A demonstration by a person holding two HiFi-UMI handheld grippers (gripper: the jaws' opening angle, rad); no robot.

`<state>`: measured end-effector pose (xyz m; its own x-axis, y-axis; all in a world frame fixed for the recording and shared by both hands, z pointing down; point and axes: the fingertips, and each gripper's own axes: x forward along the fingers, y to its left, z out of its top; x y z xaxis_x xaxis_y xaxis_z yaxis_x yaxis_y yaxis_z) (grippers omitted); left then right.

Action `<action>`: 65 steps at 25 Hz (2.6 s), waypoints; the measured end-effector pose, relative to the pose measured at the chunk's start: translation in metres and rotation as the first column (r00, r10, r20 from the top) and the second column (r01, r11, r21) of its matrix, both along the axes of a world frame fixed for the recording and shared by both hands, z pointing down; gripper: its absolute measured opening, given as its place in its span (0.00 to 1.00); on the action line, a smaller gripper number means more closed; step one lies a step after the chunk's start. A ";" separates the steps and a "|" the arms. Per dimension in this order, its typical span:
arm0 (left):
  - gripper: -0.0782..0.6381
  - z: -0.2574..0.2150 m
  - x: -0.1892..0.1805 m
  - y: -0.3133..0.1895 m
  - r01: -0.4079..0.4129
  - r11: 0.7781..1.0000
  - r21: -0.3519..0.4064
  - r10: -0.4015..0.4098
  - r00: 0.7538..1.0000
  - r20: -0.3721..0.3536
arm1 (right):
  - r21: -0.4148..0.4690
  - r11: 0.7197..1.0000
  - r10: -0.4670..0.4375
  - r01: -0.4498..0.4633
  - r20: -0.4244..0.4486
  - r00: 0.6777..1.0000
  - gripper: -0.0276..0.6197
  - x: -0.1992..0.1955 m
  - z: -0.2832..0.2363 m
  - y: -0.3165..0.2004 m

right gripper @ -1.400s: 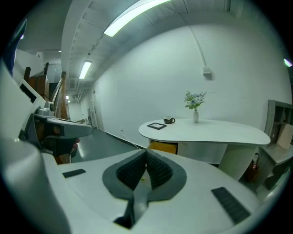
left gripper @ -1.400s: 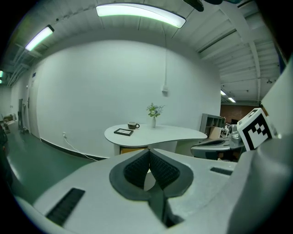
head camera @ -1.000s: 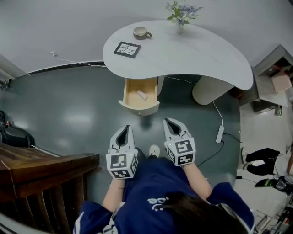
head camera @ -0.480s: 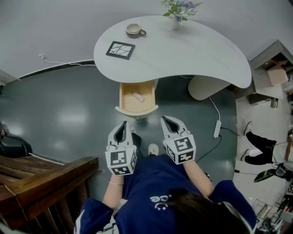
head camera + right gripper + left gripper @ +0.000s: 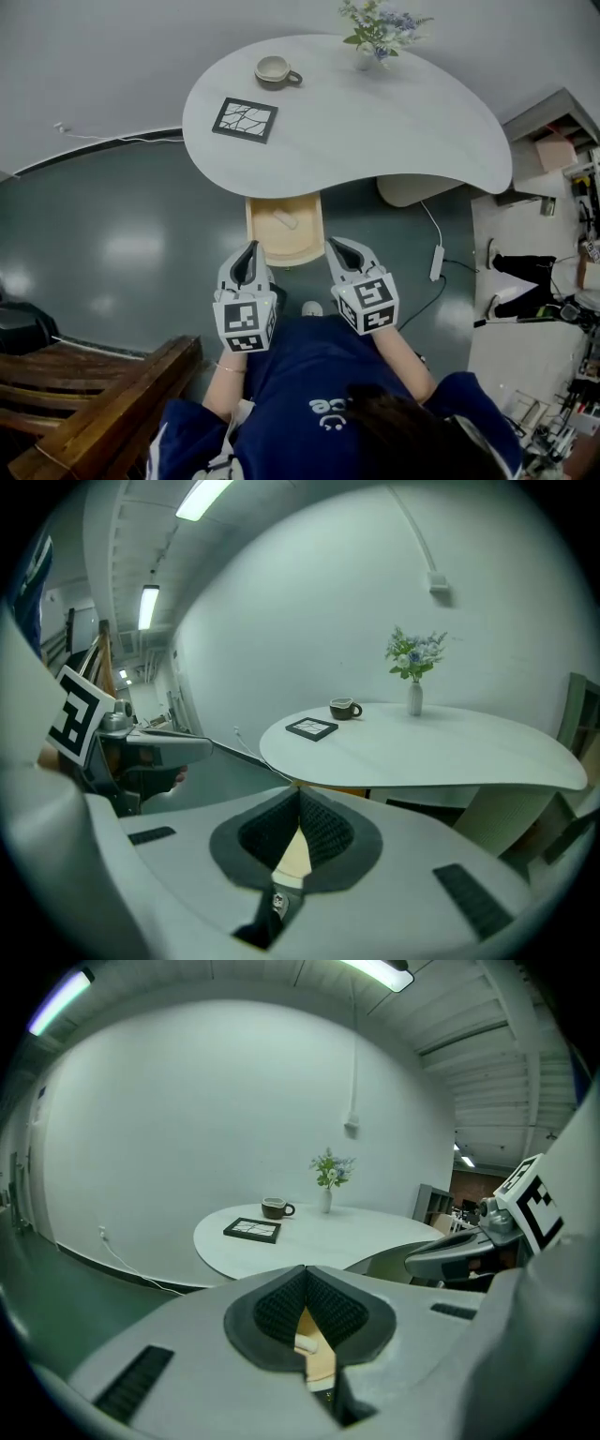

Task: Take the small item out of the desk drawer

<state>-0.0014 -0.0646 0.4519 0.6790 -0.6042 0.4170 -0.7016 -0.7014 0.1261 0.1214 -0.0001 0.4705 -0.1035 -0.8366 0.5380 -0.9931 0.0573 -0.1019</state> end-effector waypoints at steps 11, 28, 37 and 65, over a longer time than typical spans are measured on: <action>0.11 0.006 0.013 -0.060 -0.173 0.985 0.017 0.173 0.985 0.006 | -0.044 0.993 0.109 -0.109 0.015 0.994 0.05 -0.007 0.018 -0.051; 0.11 0.013 0.002 -0.079 -0.140 0.990 -0.029 0.140 0.990 0.006 | -0.149 0.987 0.051 -0.053 -0.016 0.999 0.05 -0.008 0.041 -0.066; 0.11 0.009 -0.004 -0.084 -0.038 0.999 -0.024 0.039 0.999 0.034 | -0.241 0.968 -0.081 0.069 -0.040 0.996 0.07 -0.004 0.068 -0.075; 0.11 0.033 -0.078 -0.056 0.277 0.959 -0.061 -0.263 0.949 0.174 | -0.594 0.746 -0.456 0.301 -0.128 0.881 0.33 -0.041 0.223 -0.110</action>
